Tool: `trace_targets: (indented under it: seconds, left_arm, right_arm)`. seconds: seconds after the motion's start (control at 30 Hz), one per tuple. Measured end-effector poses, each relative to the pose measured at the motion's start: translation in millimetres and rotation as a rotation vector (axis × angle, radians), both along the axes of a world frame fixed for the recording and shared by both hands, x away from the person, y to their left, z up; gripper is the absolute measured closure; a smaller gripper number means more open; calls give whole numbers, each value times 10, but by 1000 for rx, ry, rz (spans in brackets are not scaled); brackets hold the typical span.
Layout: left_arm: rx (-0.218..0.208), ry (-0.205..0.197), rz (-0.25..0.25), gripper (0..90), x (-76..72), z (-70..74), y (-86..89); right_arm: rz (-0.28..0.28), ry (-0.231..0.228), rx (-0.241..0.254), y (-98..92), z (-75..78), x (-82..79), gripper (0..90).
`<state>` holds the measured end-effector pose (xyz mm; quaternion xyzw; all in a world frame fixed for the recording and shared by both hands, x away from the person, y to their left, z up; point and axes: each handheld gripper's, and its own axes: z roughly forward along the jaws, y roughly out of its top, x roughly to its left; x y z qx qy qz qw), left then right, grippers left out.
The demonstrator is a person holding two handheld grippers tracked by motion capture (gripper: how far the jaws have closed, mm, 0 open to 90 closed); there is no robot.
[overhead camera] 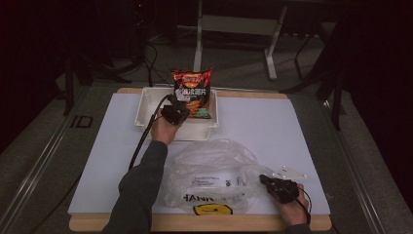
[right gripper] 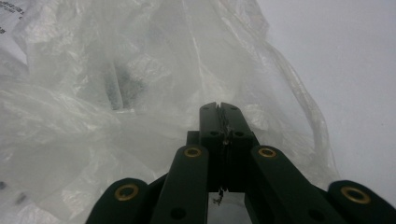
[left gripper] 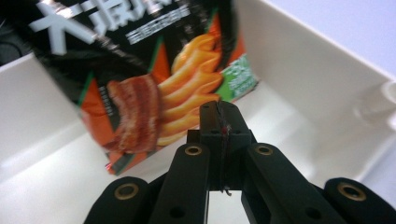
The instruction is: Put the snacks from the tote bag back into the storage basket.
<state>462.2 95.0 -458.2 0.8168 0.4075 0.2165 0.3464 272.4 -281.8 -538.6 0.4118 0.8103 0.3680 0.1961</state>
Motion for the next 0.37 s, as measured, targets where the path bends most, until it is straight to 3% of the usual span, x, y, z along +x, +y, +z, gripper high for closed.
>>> trace_targets:
  seconds: [0.37]
  left_arm:
    - [8, -34, -123, 900, -296, 27, -181]
  right_arm:
    - [0, 1, 2, -1, 0, 1, 883]
